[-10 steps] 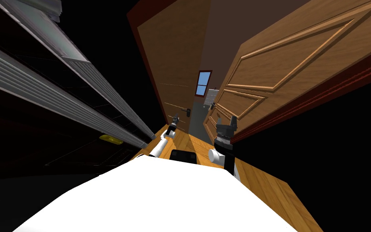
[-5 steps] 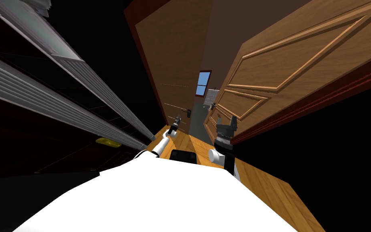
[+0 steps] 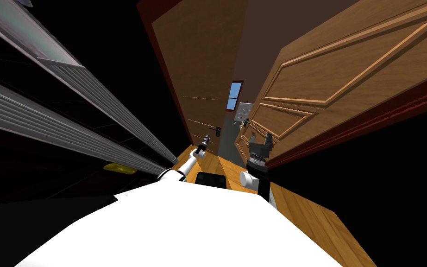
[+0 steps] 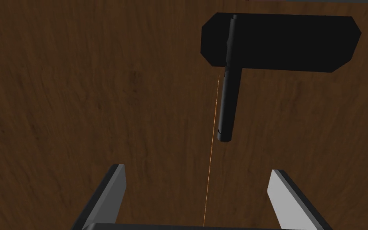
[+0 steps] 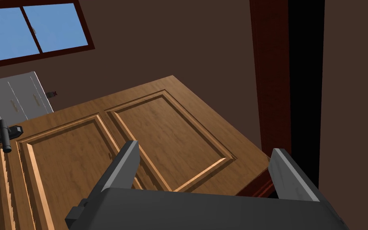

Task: Push the door open

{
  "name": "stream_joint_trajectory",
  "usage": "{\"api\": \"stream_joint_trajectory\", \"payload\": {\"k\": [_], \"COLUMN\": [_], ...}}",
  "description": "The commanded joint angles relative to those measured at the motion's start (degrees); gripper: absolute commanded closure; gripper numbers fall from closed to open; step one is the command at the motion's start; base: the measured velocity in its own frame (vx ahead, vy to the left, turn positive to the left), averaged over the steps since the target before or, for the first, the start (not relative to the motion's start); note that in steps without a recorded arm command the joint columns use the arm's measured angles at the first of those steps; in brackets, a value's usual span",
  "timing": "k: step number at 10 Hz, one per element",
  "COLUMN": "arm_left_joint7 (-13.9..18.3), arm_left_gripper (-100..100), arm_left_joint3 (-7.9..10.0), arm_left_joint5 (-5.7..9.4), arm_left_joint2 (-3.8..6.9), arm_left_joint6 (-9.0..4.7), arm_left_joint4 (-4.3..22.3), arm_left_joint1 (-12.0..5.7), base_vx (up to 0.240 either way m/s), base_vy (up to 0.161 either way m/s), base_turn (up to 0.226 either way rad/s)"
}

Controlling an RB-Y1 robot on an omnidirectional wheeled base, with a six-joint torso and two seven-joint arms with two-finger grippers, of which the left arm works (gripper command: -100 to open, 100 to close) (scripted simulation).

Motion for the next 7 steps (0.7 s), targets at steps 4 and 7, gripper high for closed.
{"api": "stream_joint_trajectory", "payload": {"k": [4,7], "arm_left_joint7": [0.6,1.0], "arm_left_gripper": [-100,-100], "arm_left_joint3": [-0.58,-0.98], "arm_left_joint5": [-0.34,-0.55], "arm_left_joint2": [-0.95,-1.60], "arm_left_joint6": [-0.07,0.04], "arm_left_joint4": [6.8,10.4], "arm_left_joint1": [-3.89,-5.96], "base_vx": [0.059,0.073], "base_vy": [0.039,0.039], "base_turn": [-0.019,-0.019]}}
